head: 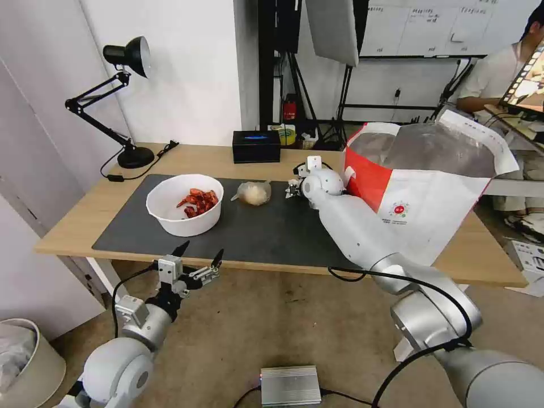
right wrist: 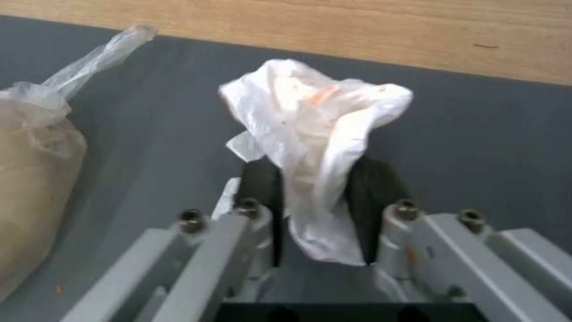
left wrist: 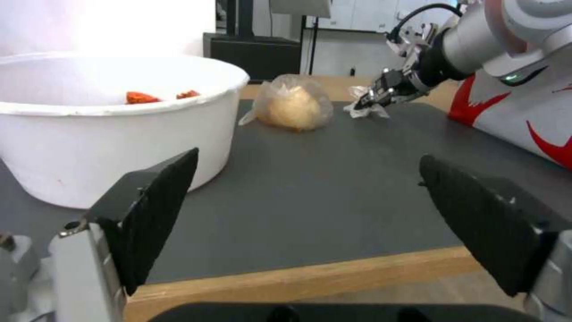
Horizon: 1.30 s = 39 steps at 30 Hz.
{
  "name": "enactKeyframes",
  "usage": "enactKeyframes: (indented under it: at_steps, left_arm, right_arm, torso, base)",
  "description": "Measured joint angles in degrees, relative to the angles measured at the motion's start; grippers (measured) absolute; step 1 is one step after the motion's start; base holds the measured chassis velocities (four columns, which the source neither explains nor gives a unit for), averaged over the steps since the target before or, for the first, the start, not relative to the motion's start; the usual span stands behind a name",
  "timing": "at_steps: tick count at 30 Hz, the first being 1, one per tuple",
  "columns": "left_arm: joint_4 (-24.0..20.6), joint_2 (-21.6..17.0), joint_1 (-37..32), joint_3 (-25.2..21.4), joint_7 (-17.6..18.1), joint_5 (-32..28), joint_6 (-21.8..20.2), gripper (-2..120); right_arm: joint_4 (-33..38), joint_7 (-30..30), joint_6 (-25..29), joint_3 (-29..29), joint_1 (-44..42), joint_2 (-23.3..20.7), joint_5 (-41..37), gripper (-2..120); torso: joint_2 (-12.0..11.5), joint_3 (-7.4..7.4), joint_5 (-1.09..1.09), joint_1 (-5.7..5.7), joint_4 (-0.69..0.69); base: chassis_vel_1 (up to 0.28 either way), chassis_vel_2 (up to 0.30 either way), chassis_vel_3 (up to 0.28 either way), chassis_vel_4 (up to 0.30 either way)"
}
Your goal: Pick up the trash from the table and place it into the takeout bag.
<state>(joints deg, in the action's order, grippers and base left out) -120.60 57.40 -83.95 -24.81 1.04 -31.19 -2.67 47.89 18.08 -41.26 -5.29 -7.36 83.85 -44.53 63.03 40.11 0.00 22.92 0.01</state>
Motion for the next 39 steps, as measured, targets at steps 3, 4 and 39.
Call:
enactKeyframes:
  at_steps: [3, 4, 39]
  left_arm:
    - [-0.01, 0.00, 0.04, 0.06, 0.02, 0.00, 0.01, 100]
    - [0.00, -0.01, 0.05, 0.09, 0.03, 0.00, 0.02, 100]
    - [-1.57, 1.23, -2.63, -2.03, 0.13, 0.17, 0.28, 100]
  right_arm:
    - [0.12, 0.05, 0.00, -0.03, -0.02, -0.17, -0.04, 9]
    - [0.20, 0.11, -0.01, -0.02, -0.07, -0.23, -0.05, 4]
    - [39.60, 12.36, -0.07, 1.01, -8.62, -12.20, -6.26, 0]
  torso:
    - [0.00, 0.00, 0.00, 0.00, 0.00]
    - [0.00, 0.00, 0.00, 0.00, 0.00]
    - [0.00, -0.01, 0.00, 0.00, -0.01]
  base:
    - [0.000, 0.000, 0.000, 0.000]
    - [0.000, 0.000, 0.000, 0.000]
    - [0.000, 0.000, 0.000, 0.000]
